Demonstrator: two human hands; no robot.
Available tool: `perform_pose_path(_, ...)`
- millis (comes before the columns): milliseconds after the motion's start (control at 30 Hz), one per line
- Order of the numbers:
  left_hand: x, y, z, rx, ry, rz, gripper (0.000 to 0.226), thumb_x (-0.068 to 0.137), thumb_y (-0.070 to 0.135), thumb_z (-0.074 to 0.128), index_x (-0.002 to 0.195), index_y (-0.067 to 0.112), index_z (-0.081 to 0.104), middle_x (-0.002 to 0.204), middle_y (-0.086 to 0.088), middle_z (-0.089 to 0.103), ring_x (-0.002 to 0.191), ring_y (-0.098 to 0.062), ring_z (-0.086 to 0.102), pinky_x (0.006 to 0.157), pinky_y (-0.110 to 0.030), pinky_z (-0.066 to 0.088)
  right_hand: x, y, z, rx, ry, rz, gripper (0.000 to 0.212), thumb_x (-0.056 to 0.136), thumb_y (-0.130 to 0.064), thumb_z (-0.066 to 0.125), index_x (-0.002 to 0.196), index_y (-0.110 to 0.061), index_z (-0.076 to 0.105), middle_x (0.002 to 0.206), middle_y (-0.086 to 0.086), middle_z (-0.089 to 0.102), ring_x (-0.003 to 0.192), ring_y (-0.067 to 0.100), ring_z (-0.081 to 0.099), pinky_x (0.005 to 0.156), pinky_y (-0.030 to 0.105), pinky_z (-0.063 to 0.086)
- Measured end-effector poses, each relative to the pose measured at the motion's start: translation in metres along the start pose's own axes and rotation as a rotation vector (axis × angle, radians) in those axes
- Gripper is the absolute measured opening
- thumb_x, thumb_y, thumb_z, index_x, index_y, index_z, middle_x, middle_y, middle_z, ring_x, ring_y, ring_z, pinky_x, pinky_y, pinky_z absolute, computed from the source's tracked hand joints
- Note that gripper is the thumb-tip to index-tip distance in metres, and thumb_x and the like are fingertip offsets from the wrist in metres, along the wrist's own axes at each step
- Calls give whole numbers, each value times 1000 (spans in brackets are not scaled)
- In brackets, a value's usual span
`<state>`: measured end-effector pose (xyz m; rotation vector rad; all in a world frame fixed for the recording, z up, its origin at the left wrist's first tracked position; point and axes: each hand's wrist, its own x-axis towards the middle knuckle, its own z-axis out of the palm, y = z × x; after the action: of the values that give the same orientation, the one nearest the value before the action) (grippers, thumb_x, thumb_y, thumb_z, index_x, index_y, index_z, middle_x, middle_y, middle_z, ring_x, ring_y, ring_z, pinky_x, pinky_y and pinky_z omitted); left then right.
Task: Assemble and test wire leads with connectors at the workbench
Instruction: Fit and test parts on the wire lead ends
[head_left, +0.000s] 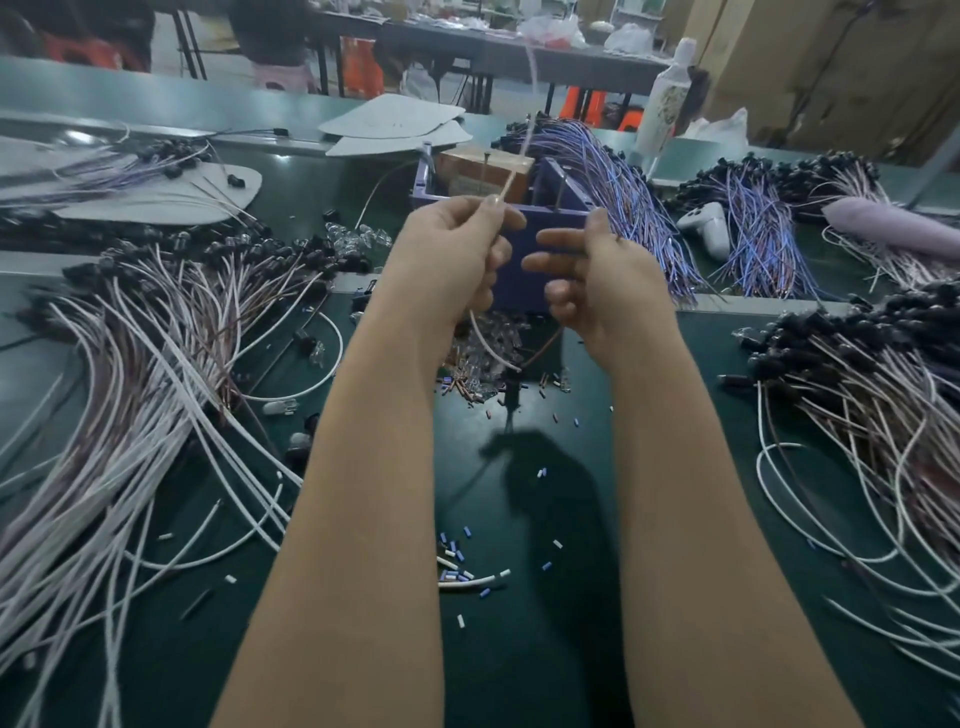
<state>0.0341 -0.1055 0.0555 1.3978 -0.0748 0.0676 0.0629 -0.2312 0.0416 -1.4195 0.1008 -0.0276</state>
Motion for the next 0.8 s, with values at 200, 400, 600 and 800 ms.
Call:
perform_pose_path(200,0,-6,-7,395,-230,-166,30,100,14,40,75,11,57,48,4,51,33,-4,31,36,-14,26,2,-5,-9,363,-6,2,43,99,-45,39,90,-9,61,62,0,54,32,3,22,30,16,18)
perform_pose_path(400,5,-13,-12,744,-108,-185,34,98,22,41,90,0,65,85,-11,74,77,-23,70,75,-34,58,2,2,-11,-193,-7,-161,28,98,-24,51,76,-13,64,66,2,57,31,0,29,33,15,24)
perform_pose_path(600,11,-13,0,326,177,33,28,104,19,32,87,15,54,89,-5,69,85,-18,66,80,-34,55,-4,7,1,-747,-484,-60,21,91,-29,61,75,-19,72,65,0,68,39,8,28,41,21,21)
perform_pose_path(800,14,-20,-8,286,229,87,30,101,12,35,82,15,58,64,4,53,54,-6,44,58,-23,38,-2,6,-1,-402,-354,-22,10,92,-19,58,93,-12,66,65,-1,57,36,4,30,34,15,24)
